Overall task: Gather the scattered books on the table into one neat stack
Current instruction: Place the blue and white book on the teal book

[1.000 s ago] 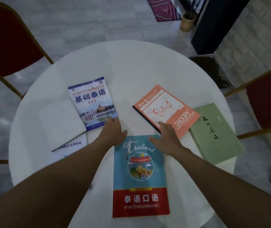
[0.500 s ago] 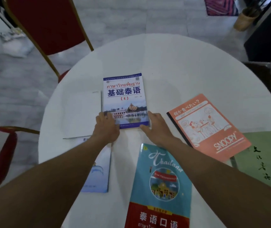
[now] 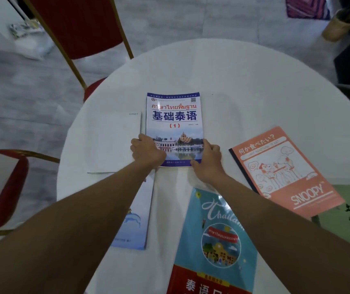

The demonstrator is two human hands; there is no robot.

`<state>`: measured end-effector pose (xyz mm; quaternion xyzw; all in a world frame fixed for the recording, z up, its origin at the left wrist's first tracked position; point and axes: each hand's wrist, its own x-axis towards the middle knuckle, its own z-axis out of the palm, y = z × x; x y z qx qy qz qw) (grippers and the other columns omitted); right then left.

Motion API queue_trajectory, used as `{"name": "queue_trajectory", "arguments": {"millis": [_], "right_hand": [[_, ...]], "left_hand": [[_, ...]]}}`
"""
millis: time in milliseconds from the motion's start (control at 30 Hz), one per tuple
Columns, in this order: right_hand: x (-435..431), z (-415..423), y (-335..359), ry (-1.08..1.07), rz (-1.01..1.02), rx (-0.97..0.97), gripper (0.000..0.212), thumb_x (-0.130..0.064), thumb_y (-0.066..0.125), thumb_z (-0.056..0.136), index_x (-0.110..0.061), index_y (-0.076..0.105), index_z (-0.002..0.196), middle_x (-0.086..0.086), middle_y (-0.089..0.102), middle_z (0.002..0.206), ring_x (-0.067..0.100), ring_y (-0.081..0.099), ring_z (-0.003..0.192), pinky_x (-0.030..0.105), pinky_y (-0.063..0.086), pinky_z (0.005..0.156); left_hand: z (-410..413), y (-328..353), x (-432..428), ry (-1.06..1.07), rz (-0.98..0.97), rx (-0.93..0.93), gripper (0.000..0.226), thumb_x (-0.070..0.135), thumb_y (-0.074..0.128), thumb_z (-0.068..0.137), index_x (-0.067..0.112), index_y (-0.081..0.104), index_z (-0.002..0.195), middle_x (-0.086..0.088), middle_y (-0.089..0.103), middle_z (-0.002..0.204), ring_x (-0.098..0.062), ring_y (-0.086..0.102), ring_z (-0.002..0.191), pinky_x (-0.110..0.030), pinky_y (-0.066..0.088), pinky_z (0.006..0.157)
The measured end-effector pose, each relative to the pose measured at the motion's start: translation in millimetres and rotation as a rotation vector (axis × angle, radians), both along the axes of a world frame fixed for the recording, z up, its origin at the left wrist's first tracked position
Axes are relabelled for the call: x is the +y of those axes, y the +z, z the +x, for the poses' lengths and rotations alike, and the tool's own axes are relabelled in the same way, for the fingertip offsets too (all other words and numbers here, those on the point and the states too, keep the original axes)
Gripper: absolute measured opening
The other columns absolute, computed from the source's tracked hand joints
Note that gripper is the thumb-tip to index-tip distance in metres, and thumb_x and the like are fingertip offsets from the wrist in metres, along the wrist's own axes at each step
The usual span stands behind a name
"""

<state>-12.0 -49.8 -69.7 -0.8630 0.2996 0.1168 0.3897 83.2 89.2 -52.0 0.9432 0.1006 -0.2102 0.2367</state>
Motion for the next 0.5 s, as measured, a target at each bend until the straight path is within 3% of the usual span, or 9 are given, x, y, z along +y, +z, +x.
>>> {"name": "queue_trajectory", "arguments": {"millis": [200,333,500], "right_hand": [[-0.7,0.8,3.1,-0.043,0.030,0.018,0.074,-0.014,0.070,0.091,-0.007,0.028,0.152,0.015,0.031,0.145,0.029,0.036,0.136,0.032,0.032,0.114],[-3.0,-3.8,4.2,-0.060,0.037,0.039,0.068,-0.014,0.071,0.090,-0.006,0.034,0.147,0.014,0.032,0.141,0.028,0.039,0.131,0.032,0.036,0.113],[1.3,-8.3,14.1,-0.154,0.163,0.078,0.056,-0.011,0.065,0.089,-0.009,0.042,0.139,0.013,0.036,0.140,0.029,0.044,0.125,0.040,0.046,0.107]], "left_hand": [[2.2,3.7,5.3,0.121,-0.449,0.068,0.060,0.005,0.076,0.079,0.017,0.037,0.123,-0.005,0.054,0.121,-0.019,0.057,0.102,-0.026,0.051,0.070],[-2.2,14.0,2.8,0.177,-0.573,0.056,0.053,0.007,0.074,0.083,0.024,0.040,0.120,0.003,0.056,0.107,-0.008,0.058,0.076,-0.017,0.046,0.048],[-8.3,36.2,5.0,0.175,-0.710,0.053,0.056,0.009,0.074,0.081,0.026,0.043,0.124,0.008,0.060,0.096,-0.013,0.067,0.073,-0.017,0.051,0.042]]}}
